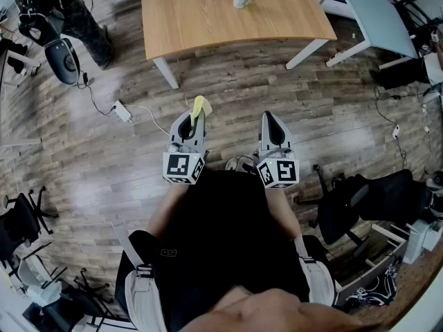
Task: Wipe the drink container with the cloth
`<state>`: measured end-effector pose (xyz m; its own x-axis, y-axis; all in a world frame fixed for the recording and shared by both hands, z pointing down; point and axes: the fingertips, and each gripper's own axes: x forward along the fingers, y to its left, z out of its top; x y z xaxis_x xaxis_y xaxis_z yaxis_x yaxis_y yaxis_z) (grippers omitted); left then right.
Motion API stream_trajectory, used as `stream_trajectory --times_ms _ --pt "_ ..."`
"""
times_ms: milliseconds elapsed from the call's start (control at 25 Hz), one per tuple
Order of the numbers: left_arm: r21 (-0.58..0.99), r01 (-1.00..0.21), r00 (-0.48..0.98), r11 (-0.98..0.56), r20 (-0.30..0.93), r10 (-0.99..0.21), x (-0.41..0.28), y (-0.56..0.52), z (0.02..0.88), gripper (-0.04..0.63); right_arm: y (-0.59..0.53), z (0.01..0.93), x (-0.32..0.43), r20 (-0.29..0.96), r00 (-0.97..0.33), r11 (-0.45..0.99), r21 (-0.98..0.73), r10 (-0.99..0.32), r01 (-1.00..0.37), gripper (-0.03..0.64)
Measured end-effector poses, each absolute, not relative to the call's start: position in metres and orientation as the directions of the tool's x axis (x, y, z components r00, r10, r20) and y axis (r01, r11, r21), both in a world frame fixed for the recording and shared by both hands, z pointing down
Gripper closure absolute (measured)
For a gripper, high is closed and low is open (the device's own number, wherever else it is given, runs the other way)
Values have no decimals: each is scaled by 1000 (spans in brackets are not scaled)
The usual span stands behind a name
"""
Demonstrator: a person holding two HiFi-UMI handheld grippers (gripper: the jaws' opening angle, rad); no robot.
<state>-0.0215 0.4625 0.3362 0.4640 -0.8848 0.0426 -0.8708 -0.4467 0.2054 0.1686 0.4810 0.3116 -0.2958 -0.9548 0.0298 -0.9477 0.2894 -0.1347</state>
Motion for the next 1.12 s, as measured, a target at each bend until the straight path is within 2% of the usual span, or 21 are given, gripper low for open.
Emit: stream_trajectory --times_ms 680,1120 --pt "182 -868 471 -462 5 -882 -26 456 319 563 480 304 154 11 -289 286 -131 -957 -949 584" --pt "185 -853 495 -487 -8 -869 -77 437 319 563 463 303 105 14 -249 246 -126 -968 -961 584"
